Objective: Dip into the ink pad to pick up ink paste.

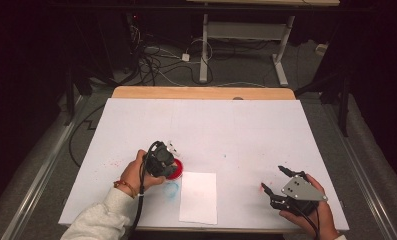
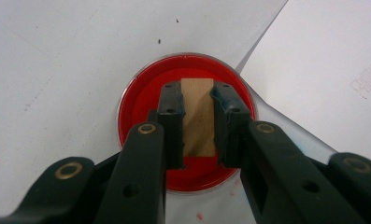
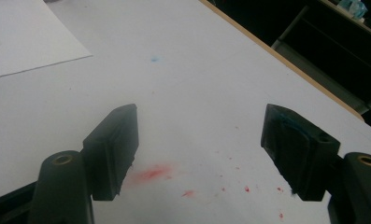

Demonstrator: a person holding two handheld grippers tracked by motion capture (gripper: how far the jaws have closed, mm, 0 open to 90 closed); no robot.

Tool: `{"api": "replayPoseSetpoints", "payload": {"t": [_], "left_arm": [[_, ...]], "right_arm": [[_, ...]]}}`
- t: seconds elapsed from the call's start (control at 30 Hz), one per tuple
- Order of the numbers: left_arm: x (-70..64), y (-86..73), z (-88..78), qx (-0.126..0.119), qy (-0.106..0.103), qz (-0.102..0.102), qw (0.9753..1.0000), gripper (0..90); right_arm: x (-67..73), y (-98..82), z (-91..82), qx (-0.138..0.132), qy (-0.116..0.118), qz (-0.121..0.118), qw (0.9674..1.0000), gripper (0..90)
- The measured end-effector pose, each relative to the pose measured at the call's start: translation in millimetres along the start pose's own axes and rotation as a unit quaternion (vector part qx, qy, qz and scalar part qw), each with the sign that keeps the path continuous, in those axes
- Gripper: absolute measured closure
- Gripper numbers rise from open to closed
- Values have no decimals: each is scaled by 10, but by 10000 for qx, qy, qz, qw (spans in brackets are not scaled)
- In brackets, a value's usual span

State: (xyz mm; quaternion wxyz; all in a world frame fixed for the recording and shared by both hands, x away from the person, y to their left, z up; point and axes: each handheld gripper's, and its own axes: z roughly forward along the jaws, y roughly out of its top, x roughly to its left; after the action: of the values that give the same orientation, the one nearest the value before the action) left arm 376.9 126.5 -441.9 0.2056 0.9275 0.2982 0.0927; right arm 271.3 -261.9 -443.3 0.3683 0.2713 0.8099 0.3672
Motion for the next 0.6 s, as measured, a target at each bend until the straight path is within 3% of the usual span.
{"api": "replayPoseSetpoints", "payload": {"t": [0.13,0.37,0.6], "left_arm": [[-9,7,-18,-10,45,12,10000,736],[-2,20,-258,-456,82,-62,9989,736],[26,-43,-410,-591,86,-78,9982,735]], "right_arm": [[-8,-3,-1,-7,-2,16,10000,281],[-17,-9,-3,-13,-1,40,10000,280],[-26,-3,-2,-22,-27,34,10000,280]]}}
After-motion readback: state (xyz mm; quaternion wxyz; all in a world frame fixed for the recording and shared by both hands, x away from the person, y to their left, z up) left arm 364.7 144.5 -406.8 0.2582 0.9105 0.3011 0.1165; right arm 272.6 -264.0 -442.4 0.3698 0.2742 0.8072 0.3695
